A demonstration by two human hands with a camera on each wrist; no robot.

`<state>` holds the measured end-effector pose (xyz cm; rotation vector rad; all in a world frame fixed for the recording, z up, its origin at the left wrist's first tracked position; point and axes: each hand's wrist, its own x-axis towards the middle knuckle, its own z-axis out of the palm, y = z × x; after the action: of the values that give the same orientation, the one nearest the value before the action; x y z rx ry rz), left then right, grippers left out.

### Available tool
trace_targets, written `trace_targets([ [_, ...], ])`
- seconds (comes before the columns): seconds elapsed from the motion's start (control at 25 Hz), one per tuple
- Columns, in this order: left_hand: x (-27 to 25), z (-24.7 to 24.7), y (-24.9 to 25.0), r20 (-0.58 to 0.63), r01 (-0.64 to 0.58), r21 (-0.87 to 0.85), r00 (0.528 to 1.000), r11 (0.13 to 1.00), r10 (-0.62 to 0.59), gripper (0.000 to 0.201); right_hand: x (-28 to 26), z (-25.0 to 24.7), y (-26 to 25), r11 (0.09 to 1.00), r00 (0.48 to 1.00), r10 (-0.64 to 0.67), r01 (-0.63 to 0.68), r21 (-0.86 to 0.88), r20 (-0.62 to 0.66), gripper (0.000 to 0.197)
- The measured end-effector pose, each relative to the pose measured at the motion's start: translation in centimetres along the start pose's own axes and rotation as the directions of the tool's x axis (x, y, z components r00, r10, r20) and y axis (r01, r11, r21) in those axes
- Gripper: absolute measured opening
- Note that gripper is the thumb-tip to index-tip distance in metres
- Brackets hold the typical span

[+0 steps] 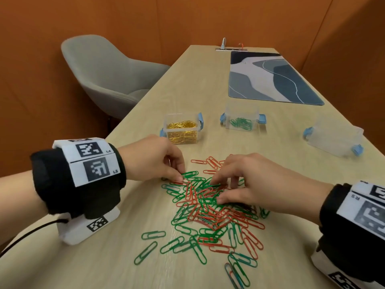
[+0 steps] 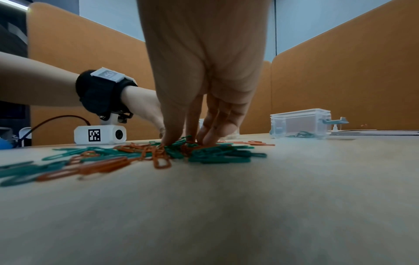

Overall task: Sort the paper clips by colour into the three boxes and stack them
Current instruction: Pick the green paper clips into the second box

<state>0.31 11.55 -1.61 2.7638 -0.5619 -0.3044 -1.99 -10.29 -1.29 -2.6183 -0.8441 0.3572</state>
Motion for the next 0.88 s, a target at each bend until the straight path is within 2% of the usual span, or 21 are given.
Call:
trace_targets([
  [0.16, -0.6, -0.2, 0.4, 0.082, 0.015, -0.022, 0.997, 1.0, -0.013, 0.004, 0.1, 0.1, 0.0, 0.999, 0.999, 0.031, -0.03, 0.018, -0.023, 0.011],
  [0.24, -1.0, -0.4, 0.5, 0.038, 0.007, -0.013, 0.999, 1.0, -0.006, 0.006, 0.1, 0.0, -0.1, 0.999, 0.998, 0.04, -0.038, 0.033, -0.049, 0.011],
  [0.36, -0.4, -0.3, 1.0, -0.068, 0.027, -0.025, 0.997, 0.999, -0.029, 0.021, 0.8, 0.2, -0.5, 0.999, 0.994, 0.027, -0.023, 0.035, -0.107, 0.021],
  [0.48, 0.7, 0.2, 1.8, -0.013, 0.03, 0.02, 0.999, 0.999, -0.03, 0.032, 2.1, 0.7, -0.9, 1.0, 0.995, -0.014, 0.011, -0.029, -0.098, 0.032],
  [0.56, 1.1, 0.3, 2.1, 0.015, 0.009, 0.028, 1.0, 1.0, -0.009, 0.029, 2.7, 1.0, -1.0, 0.997, 0.998, -0.031, 0.028, -0.066, -0.056, 0.034],
  [0.88, 0.5, 0.5, 2.6, 0.124, -0.016, 0.103, 0.992, 0.995, 0.003, 0.013, 3.1, 1.0, -1.5, 0.999, 1.0, -0.002, 0.002, -0.035, -0.021, 0.006],
])
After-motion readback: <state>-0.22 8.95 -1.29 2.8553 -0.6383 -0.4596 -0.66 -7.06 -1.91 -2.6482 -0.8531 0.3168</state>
